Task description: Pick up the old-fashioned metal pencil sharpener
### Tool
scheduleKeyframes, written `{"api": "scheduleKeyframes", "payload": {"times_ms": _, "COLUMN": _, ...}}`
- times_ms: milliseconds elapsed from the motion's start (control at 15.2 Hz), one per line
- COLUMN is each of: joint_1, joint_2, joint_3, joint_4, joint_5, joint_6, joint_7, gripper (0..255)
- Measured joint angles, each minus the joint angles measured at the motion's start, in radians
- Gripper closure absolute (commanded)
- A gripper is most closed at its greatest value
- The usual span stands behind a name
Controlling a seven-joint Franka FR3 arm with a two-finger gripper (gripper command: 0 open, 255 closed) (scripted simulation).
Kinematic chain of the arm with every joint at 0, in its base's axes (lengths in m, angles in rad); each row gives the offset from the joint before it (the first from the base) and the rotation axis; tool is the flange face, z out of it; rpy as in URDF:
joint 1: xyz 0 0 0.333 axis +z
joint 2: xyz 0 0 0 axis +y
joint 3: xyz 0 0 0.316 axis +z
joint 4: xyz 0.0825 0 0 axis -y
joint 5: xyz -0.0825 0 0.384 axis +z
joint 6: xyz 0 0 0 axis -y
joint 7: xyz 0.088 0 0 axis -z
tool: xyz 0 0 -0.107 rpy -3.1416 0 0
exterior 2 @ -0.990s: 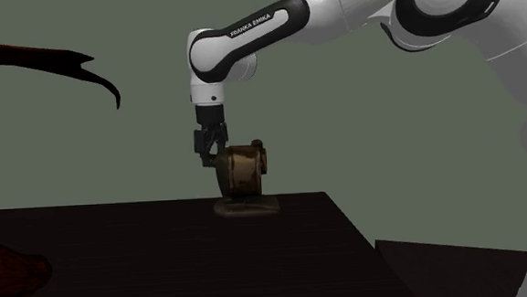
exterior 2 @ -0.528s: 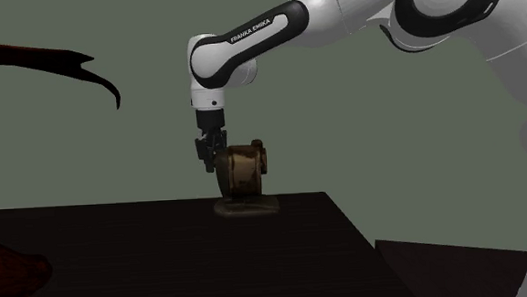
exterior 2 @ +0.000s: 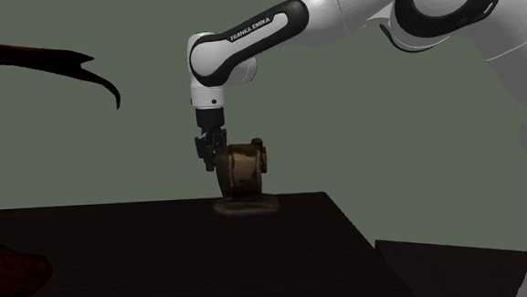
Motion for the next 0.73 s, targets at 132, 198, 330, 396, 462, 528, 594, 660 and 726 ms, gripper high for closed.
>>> {"api": "scheduleKeyframes", "payload": {"times_ms": 132, "joint_1": 0.0, "joint_2": -0.005, "joint_3": 0.0, "joint_4": 0.012, "joint_5": 0.0, "joint_6": -0.018, "joint_7": -0.001, "gripper": 255}}
{"api": "scheduleKeyframes", "payload": {"times_ms": 198, "joint_1": -0.001, "joint_2": -0.009, "joint_3": 0.0, "joint_4": 0.021, "joint_5": 0.0, "joint_6": -0.03, "joint_7": -0.003, "gripper": 255}}
{"api": "scheduleKeyframes", "payload": {"times_ms": 330, "joint_1": 0.001, "joint_2": -0.012, "joint_3": 0.0, "joint_4": 0.042, "joint_5": 0.0, "joint_6": -0.054, "joint_7": -0.002, "gripper": 255}}
{"api": "scheduleKeyframes", "payload": {"times_ms": 396, "joint_1": -0.001, "joint_2": -0.01, "joint_3": 0.0, "joint_4": 0.059, "joint_5": 0.001, "joint_6": -0.069, "joint_7": -0.004, "gripper": 255}}
{"api": "scheduleKeyframes", "payload": {"times_ms": 462, "joint_1": -0.002, "joint_2": -0.009, "joint_3": -0.001, "joint_4": 0.073, "joint_5": 0.001, "joint_6": -0.083, "joint_7": -0.006, "gripper": 255}}
{"api": "scheduleKeyframes", "payload": {"times_ms": 528, "joint_1": -0.002, "joint_2": -0.007, "joint_3": -0.001, "joint_4": 0.091, "joint_5": 0.001, "joint_6": -0.098, "joint_7": -0.007, "gripper": 255}}
{"api": "scheduleKeyframes", "payload": {"times_ms": 594, "joint_1": -0.003, "joint_2": -0.002, "joint_3": -0.001, "joint_4": 0.114, "joint_5": 0.002, "joint_6": -0.116, "joint_7": -0.009, "gripper": 255}}
{"api": "scheduleKeyframes", "payload": {"times_ms": 660, "joint_1": -0.003, "joint_2": -0.002, "joint_3": -0.001, "joint_4": 0.13, "joint_5": 0.002, "joint_6": -0.132, "joint_7": -0.009, "gripper": 255}}
{"api": "scheduleKeyframes", "payload": {"times_ms": 726, "joint_1": -0.002, "joint_2": -0.003, "joint_3": -0.001, "joint_4": 0.141, "joint_5": 0.002, "joint_6": -0.144, "joint_7": -0.008, "gripper": 255}}
